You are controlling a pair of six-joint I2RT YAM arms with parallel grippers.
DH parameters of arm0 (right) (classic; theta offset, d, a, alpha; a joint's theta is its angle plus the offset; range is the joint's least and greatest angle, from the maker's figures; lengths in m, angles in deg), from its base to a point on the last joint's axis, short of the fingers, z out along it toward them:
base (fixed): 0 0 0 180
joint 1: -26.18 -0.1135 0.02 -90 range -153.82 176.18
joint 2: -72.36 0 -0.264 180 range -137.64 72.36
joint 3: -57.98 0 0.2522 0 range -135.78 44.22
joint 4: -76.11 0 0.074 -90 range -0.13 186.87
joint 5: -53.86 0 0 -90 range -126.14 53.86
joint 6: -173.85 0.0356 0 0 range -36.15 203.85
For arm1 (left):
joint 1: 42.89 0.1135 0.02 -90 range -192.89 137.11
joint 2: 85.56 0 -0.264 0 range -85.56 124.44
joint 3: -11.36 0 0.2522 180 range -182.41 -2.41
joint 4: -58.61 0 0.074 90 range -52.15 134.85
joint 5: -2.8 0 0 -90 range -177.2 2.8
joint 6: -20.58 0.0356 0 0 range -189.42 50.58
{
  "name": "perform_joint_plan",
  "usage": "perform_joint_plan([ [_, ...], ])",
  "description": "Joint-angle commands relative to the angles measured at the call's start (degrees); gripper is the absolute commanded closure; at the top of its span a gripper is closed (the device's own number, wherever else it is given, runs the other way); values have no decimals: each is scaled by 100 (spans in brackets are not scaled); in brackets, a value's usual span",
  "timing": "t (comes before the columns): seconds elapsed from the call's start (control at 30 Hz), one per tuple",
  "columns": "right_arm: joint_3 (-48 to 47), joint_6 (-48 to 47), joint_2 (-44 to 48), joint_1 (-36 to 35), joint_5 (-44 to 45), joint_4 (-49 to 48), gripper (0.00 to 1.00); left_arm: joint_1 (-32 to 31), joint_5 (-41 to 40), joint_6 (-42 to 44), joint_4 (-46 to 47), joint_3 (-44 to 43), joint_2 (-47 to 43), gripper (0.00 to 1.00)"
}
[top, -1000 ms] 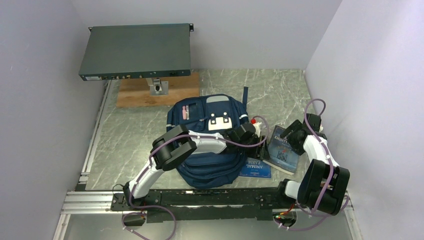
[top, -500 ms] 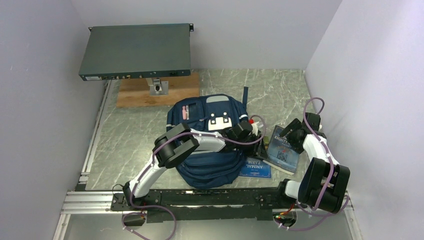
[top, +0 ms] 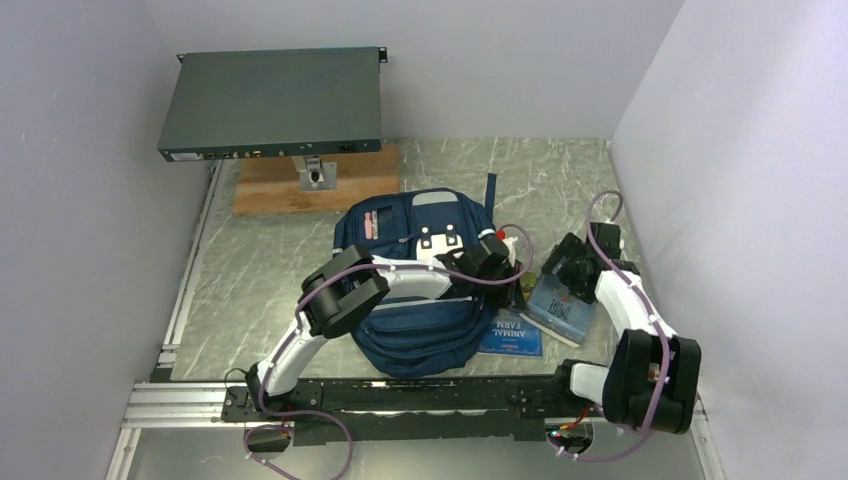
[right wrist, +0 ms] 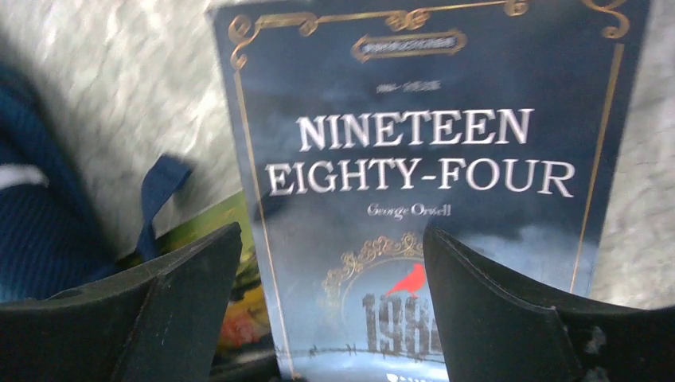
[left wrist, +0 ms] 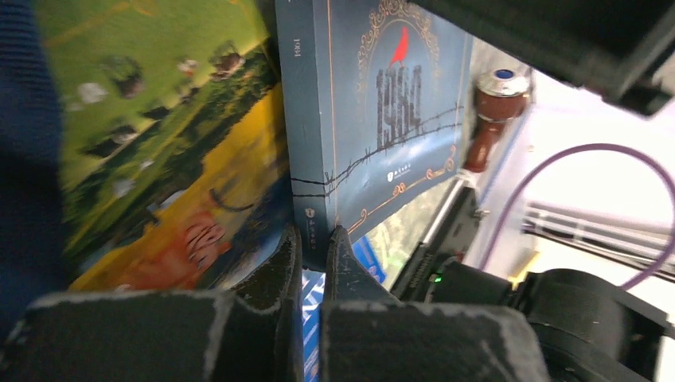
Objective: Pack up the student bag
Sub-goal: Pick up the book from the center of the board.
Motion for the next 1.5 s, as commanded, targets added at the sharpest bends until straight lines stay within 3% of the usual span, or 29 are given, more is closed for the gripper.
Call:
perform_joint_plan([
  [0.0, -178, -229, 625, -548, -252, 367, 12, 165, -1280, 1415, -1302, -70, -1071, 100],
  [0.17, -454, 7, 1255, -700, -608, 579, 1, 383, -1635, 2115, -1953, 383, -2078, 100],
  [0.33, -715, 94, 1326, -798, -798, 799, 0, 450, -1731, 2480, -2426, 929, -2813, 100],
  [0.5, -1669, 894, 642, -2190, 563, 1604, 0, 423, -1830, 2528, -2637, 1199, -3256, 100],
  [0.7, -2674, 1502, -85, -3212, 1311, 1975, 0, 125, -2390, 2745, -2893, 1048, -3456, 100],
  [0.87, -3734, 1770, -1307, -3833, 2327, 3157, 0, -264, -3131, 2781, -3234, 740, -3383, 100],
  [1.03, -3609, 2166, -1706, -4114, 2808, 3392, 2, -600, -3798, 2593, -3292, 740, -3440, 100],
  [1.1, -3399, 2160, -1748, -4121, 2755, 3198, 7, -677, -3885, 2561, -3195, 825, -3503, 100],
  [1.2, -3398, 2081, -1899, -4182, 2798, 3128, 25, -779, -3979, 2582, -3144, 855, -3536, 100],
  [1.47, -3444, 1918, -1640, -4279, 2736, 2780, 97, -846, -3987, 2579, -3166, 894, -3736, 100],
])
